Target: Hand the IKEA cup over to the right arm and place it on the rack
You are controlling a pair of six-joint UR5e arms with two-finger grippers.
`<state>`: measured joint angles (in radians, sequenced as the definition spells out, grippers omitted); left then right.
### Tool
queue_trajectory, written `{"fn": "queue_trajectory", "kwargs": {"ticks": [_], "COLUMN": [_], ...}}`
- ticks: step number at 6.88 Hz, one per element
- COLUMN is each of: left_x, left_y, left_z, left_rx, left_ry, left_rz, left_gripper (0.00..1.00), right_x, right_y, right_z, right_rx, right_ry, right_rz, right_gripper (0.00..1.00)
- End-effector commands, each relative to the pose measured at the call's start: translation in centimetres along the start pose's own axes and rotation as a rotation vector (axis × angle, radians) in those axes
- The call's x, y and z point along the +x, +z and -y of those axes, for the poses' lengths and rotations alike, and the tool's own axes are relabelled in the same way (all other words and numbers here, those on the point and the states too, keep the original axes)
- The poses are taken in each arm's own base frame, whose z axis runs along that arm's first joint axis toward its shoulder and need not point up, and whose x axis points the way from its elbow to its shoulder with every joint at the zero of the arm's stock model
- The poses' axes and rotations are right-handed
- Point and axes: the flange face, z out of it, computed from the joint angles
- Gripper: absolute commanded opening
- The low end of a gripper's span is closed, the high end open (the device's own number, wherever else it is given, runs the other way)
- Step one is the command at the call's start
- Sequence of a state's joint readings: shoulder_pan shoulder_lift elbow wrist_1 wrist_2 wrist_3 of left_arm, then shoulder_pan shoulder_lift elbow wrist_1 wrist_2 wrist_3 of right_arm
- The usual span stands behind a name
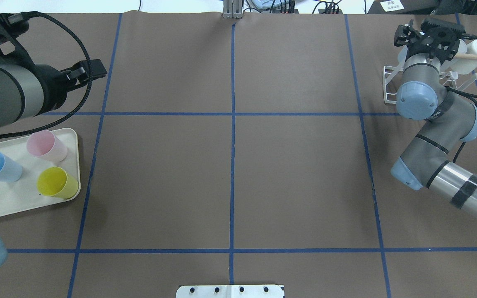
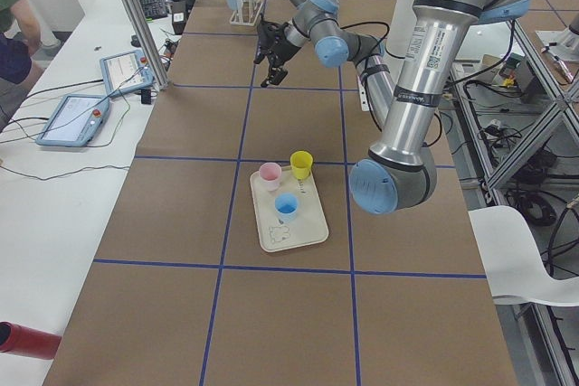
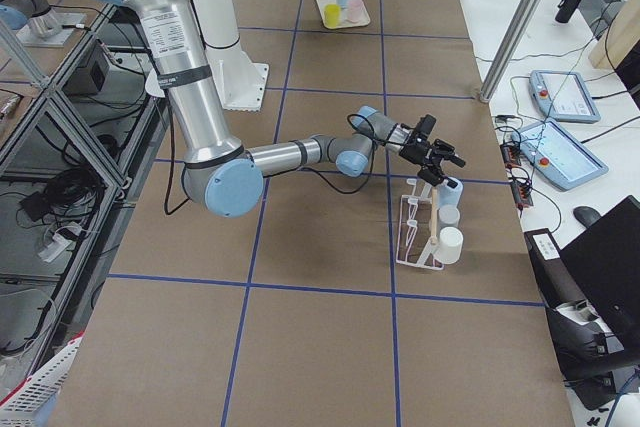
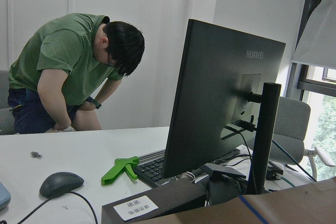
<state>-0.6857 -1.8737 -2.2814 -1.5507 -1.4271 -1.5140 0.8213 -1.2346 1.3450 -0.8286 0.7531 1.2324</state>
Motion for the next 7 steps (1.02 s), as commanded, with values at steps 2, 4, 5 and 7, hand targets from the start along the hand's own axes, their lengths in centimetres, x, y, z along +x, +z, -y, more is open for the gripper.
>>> {"fn": "queue_trajectory", "kwargs": {"ticks": [2, 4, 5, 7], "left_x": [0.2, -0.3, -0.9, -3.5], "left_y": [-0.2, -0.9, -1.1, -1.4], "left_z": [0.1, 1.2, 2.6, 6.4], "left_rx": [-0.001, -0.024, -0.031, -0.131], "left_ry": [0.000, -0.016, 0.012, 0.089], "left_rz": [-0.007, -0.010, -0.004, 0.080], "left_gripper": [1.00, 1.00, 1.00, 1.00], "right_x": [-1.1, -2.5, -2.9, -4.1], "right_y": [-1.0, -2.6, -3.6, -7.8], "right_z": [1.6, 6.2, 8.7, 12.8], "right_rx": [0.011, -0.010, -0.015, -0.062], "right_ry": [0.024, 0.088, 0.118, 0.193], "right_rz": [0.029, 0.095, 0.131, 0.251], "right_gripper": [1.00, 1.00, 1.00, 1.00]}}
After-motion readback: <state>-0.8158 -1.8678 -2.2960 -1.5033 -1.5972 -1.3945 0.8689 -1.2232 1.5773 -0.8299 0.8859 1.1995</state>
